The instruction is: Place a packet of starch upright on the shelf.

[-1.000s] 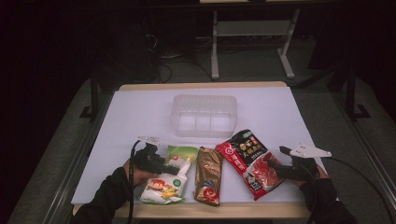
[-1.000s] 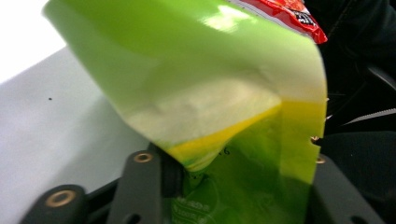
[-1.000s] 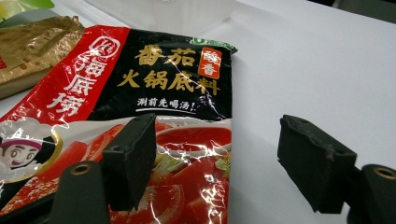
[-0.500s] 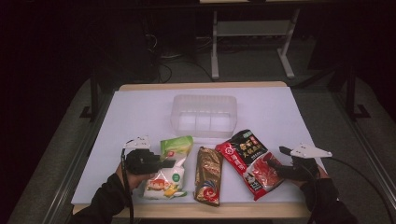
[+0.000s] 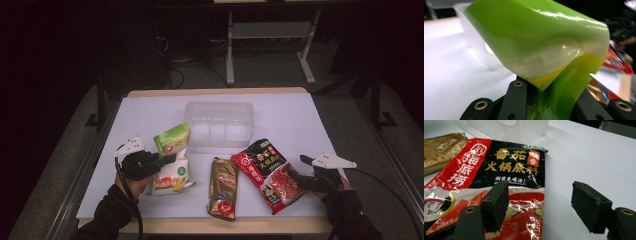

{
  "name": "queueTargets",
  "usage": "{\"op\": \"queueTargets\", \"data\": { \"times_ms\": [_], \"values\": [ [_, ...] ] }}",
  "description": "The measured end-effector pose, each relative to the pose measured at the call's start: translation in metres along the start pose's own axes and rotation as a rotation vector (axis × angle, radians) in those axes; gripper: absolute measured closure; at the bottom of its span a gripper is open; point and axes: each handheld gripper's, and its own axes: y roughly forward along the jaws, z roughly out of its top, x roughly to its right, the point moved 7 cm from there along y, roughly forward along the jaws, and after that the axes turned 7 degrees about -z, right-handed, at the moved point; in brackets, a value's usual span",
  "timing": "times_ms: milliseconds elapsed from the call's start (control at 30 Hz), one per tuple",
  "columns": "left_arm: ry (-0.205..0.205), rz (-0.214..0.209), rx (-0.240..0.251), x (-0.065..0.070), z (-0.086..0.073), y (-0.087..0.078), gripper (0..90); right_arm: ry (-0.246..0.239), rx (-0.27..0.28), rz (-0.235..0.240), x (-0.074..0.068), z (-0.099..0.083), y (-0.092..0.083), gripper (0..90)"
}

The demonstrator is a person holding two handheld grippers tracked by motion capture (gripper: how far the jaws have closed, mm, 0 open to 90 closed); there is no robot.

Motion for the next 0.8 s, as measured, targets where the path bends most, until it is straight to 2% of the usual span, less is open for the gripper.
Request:
{"op": "queueTargets", "data": {
  "times_ms": [67, 267, 333, 400, 700, 800],
  "values": [
    [0.007, 0.013, 0.009, -0.003, 0.005, -0.001, 78.8, 0.000, 0.010, -0.006, 0.000, 0.002, 0.000, 30.0],
    [0.009, 0.072, 0.076, -0.007, 0.024, -0.005, 78.6, -0.002, 0.037, -0.015, 0.001, 0.006, 0.001, 30.2],
    [0.021, 0.085, 0.092, -0.007, 0.030, -0.005, 78.6, -0.007, 0.041, -0.018, 0.001, 0.007, 0.001, 30.2],
    [0.016, 0.093, 0.112, -0.008, 0.036, -0.004, 78.6, -0.004, 0.043, -0.015, 0.001, 0.007, 0.001, 30.3],
    [0.013, 0.124, 0.156, -0.013, 0.050, 0.006, 78.6, 0.003, 0.052, -0.026, 0.002, 0.008, 0.000, 30.4],
    [0.018, 0.148, 0.175, -0.016, 0.058, 0.012, 78.5, 0.006, 0.054, -0.030, 0.002, 0.009, 0.001, 30.5]
  ]
}}
